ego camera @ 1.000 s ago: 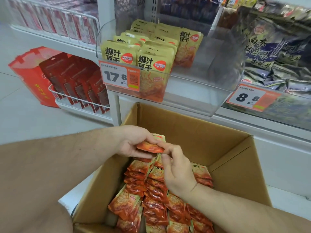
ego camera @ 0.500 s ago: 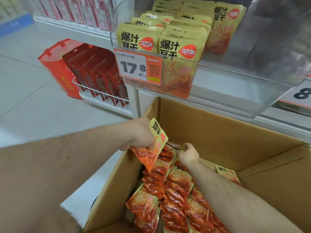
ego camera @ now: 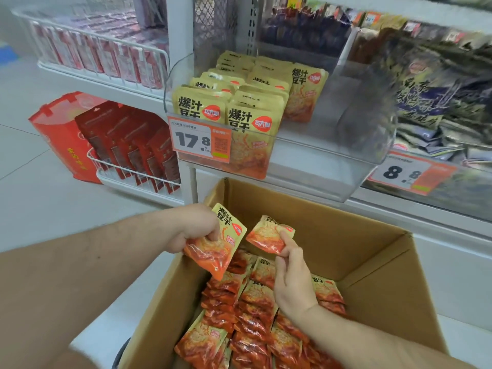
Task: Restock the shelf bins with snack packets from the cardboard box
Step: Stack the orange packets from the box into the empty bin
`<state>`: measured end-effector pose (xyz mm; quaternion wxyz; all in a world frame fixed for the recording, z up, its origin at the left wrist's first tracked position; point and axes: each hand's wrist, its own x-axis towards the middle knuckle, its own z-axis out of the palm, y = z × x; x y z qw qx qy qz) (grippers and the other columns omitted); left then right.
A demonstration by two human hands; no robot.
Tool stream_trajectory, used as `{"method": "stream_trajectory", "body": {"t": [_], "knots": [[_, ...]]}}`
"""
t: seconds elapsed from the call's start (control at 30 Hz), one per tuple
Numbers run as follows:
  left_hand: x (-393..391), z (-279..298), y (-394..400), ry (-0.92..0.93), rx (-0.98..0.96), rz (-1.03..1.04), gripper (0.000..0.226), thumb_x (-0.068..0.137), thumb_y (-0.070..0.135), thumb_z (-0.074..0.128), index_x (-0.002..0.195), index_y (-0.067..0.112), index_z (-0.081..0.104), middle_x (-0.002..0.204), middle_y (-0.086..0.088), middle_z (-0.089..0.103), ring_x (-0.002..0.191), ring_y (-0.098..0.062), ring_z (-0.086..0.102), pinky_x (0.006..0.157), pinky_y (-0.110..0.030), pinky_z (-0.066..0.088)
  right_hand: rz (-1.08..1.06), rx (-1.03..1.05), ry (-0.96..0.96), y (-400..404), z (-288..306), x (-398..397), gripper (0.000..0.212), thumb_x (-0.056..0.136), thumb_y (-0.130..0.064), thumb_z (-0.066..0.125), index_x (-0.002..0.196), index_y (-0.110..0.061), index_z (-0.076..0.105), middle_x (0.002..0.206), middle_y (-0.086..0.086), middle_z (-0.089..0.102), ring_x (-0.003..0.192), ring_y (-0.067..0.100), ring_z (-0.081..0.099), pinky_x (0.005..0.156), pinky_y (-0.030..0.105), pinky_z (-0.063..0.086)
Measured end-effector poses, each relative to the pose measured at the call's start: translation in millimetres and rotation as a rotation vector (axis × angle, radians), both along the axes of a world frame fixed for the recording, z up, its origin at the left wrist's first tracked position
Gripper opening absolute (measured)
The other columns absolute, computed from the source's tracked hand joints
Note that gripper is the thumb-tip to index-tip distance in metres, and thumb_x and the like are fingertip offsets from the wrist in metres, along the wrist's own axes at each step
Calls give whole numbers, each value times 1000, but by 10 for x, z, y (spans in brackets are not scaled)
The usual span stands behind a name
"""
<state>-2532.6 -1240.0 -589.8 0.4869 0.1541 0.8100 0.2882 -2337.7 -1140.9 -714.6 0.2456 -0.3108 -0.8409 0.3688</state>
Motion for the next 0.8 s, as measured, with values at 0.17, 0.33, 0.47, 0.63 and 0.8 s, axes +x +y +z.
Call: {"method": "stream_trajectory", "body": {"t": [0.17,0.33,0.47,0.63,0.8], "knots": [[236,186,-14,-167,186,149,19,87,0,47,103,-2,56,88,-22,66,58,-32,65,54,-31,55,168,233,192,-197,373,183,9,95,-19,36,100,-27,37,154,-6,35,146,10,24,120,29,21],[556,422,-7,-324,338,120,32,96,36,56,105,9,70,98,-16,75,81,-33,71,75,-45,60,223,495,259,-234,694,163,12,89,-11,42,96,-21,39,149,-6,40,124,15,44,110,34,28],[646,490,-46,-197,502,104,14,93,8,63,102,17,66,95,-9,76,83,-27,70,77,-37,55,239,590,184,-211,994,222,13,83,-14,45,94,-21,41,148,-4,41,107,17,42,93,33,28],[611,589,-71,-118,649,36,31,93,3,64,112,27,59,104,2,76,102,-22,70,98,-47,51,82,369,192,-139,1438,286,35,77,-17,56,108,-29,46,124,3,55,102,7,50,92,22,38],[615,661,-30,-18,734,-63,39,92,5,66,113,35,52,109,6,72,105,-14,66,102,-42,49,-30,-533,75,-15,2042,14,24,89,-18,70,111,-15,61,85,-4,67,52,-4,55,50,12,40]]}}
